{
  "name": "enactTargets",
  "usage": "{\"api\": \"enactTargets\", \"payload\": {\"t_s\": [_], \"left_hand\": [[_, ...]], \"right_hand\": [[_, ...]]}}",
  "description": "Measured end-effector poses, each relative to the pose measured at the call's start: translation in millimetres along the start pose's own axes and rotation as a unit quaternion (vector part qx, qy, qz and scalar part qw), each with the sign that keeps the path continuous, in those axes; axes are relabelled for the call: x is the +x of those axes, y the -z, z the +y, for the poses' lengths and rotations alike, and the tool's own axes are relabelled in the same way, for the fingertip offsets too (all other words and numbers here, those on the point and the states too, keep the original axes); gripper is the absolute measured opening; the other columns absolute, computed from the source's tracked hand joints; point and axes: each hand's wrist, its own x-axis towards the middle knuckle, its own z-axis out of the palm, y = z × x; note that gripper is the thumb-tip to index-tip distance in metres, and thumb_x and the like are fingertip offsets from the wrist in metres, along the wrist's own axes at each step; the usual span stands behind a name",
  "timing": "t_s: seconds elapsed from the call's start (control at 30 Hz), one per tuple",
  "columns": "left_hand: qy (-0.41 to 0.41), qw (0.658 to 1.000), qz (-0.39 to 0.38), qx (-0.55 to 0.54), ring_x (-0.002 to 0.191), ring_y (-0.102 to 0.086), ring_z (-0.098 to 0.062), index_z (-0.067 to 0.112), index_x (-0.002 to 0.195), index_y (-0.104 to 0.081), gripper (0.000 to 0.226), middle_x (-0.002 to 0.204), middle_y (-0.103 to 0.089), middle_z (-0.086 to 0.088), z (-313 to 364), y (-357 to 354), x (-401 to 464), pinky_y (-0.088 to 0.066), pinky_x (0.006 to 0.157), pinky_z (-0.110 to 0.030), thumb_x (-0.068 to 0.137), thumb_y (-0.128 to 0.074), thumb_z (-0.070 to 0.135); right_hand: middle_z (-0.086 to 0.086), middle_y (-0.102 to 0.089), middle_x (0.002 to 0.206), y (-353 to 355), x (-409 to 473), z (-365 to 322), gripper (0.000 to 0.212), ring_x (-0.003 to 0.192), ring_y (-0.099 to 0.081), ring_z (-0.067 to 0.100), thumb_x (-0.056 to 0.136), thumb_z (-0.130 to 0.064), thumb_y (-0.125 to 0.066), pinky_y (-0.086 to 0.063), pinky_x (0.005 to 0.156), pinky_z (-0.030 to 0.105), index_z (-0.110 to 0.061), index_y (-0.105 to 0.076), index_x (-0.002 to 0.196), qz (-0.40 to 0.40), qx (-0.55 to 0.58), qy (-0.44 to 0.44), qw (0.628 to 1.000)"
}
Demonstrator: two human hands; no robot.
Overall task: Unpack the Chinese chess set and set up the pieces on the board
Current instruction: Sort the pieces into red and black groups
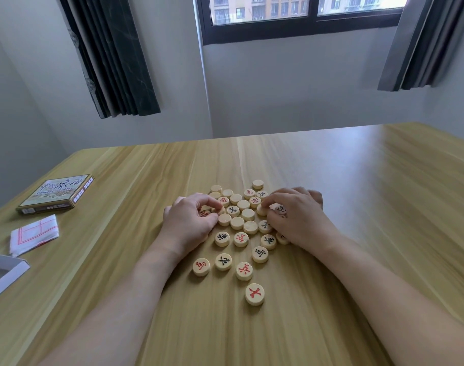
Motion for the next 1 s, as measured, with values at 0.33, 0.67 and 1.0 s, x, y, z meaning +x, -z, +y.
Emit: {"api": "enactTargets", "payload": {"t_s": [0.33,0.67,1.0], "left_hand": [[-0.001,1.000,0.016,0.024,0.108,-0.050,-0.016,0.030,0.096,-0.067,0.018,0.102,-0.062,0.014,-3,-2,2,-0.024,0.093,-0.031,0.098,-0.053,0.040],[-0.034,0.998,-0.015,-0.041,0.114,-0.040,-0.008,0.037,0.091,-0.063,0.023,0.115,-0.052,0.020,1,4,-5,-0.027,0.103,-0.035,0.071,-0.055,0.044],[-0.061,0.996,-0.059,0.005,0.124,-0.033,-0.006,0.041,0.087,-0.070,0.008,0.123,-0.049,0.026,1,3,-3,-0.020,0.105,-0.033,0.081,-0.074,0.040]], "right_hand": [[-0.024,-0.060,0.107,4,0,3,0.012,0.103,-0.035,-0.001,0.087,-0.046,-0.063,-0.015,0.100,0.031,-0.038,-0.067,0.095,-0.025,0.080,-0.020,0.996],[-0.020,-0.062,0.090,2,0,3,0.020,0.104,-0.043,0.006,0.098,-0.036,-0.046,-0.017,0.101,0.032,-0.041,-0.062,0.110,0.001,0.081,-0.009,0.997],[-0.021,-0.058,0.089,3,1,0,0.022,0.104,-0.046,0.011,0.093,-0.022,-0.046,-0.021,0.096,0.033,-0.037,-0.062,0.094,0.016,0.057,-0.043,0.997]]}}
